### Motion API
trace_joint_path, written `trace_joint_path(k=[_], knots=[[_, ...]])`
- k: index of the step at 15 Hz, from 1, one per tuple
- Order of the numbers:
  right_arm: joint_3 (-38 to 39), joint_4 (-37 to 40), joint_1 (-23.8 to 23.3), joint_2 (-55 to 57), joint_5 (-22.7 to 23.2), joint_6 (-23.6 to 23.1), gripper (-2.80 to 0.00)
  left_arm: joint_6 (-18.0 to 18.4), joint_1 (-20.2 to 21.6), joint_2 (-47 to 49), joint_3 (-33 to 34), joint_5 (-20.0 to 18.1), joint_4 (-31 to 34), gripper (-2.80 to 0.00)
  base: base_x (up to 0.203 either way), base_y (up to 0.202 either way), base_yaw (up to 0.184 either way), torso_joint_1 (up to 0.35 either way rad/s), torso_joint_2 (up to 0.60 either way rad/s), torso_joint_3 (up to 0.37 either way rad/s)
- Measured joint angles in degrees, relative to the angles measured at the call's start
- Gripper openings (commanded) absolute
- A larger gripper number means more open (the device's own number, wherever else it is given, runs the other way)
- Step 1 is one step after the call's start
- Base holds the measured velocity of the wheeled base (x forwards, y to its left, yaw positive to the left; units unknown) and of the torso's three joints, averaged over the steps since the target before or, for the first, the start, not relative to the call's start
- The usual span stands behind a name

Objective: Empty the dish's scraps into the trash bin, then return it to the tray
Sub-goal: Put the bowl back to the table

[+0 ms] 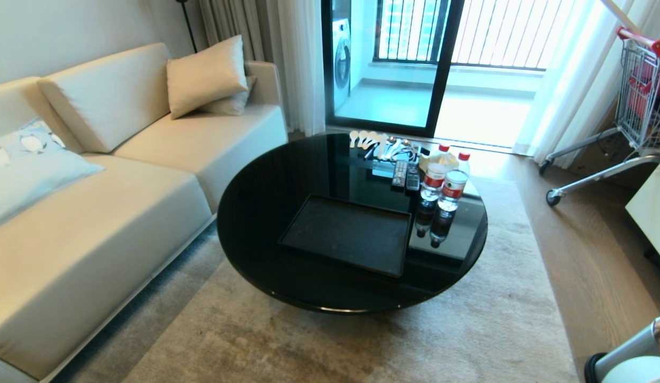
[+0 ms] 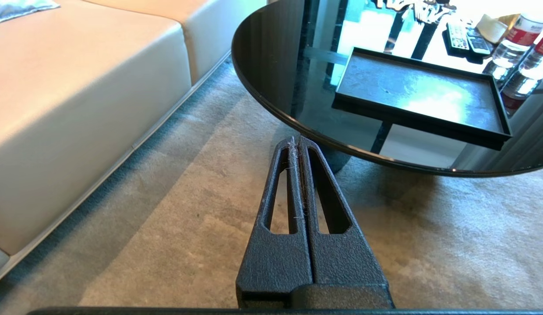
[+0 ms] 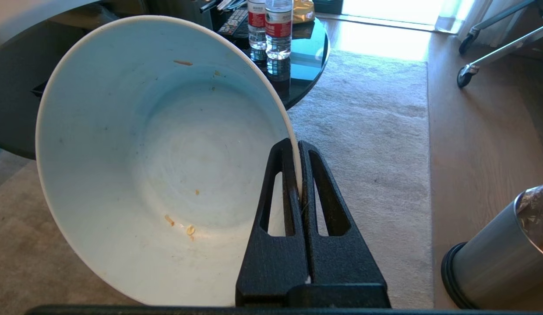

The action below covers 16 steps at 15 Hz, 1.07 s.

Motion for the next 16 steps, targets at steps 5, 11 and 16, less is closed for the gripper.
trace_joint_path(k=[5, 11, 16], knots=[[0.00, 0.00, 0.00, 0.00, 0.02, 0.01, -2.80, 0.00, 0.00, 0.00, 0.00, 0.00, 0.00, -2.80, 0.175, 0.000, 0.000, 0.003, 0.00, 0.004], [0.00, 0.05, 0.00, 0.00, 0.02, 0.00, -2.80, 0.00, 0.00, 0.00, 0.00, -0.01, 0.02, -2.80, 0.114, 0.000, 0.000, 0.004, 0.00, 0.002], [0.00, 0.00, 0.00, 0.00, 0.00, 0.00, -2.80, -0.02, 0.00, 0.00, 0.00, -0.01, 0.01, -2.80, 0.000, 0.000, 0.000, 0.000, 0.00, 0.000]])
